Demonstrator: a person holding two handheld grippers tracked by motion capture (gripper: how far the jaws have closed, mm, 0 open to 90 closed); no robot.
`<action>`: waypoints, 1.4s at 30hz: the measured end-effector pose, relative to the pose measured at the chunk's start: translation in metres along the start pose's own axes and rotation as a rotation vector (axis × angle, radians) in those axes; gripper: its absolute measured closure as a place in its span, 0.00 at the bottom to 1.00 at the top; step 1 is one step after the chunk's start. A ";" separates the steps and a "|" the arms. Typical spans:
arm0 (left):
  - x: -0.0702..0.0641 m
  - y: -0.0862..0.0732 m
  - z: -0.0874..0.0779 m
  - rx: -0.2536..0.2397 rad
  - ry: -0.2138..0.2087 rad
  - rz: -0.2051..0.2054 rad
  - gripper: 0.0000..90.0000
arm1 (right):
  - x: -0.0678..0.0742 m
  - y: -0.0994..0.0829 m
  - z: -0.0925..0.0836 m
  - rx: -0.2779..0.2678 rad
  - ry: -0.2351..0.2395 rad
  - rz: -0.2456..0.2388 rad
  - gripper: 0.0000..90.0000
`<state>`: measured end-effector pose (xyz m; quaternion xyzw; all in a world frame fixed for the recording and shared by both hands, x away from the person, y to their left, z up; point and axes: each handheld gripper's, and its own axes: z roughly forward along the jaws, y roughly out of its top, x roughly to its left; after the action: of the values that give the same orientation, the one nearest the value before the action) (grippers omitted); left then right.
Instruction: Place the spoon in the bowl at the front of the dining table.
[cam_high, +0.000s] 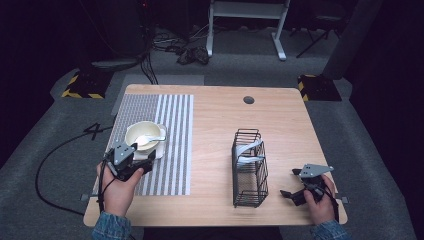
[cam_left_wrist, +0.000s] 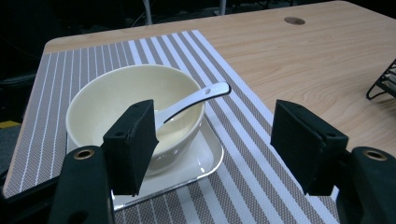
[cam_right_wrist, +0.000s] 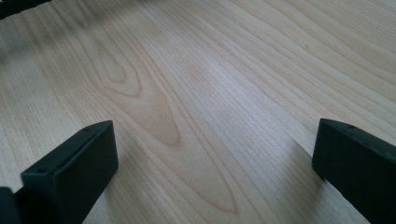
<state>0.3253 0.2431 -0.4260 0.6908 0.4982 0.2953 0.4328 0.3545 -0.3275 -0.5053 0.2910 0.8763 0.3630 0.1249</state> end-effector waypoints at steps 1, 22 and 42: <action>0.001 -0.001 -0.002 0.003 0.003 0.004 0.35 | 0.000 0.000 0.000 0.000 0.000 0.000 0.00; 0.016 -0.038 -0.032 0.058 0.025 -0.002 0.33 | 0.000 0.000 0.000 0.000 0.000 0.000 0.00; 0.034 -0.075 -0.035 0.111 0.004 -0.036 0.29 | 0.000 0.000 0.000 0.000 0.000 0.000 0.00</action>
<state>0.2742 0.2951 -0.4782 0.7040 0.5270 0.2609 0.3982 0.3545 -0.3275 -0.5053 0.2910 0.8763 0.3629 0.1251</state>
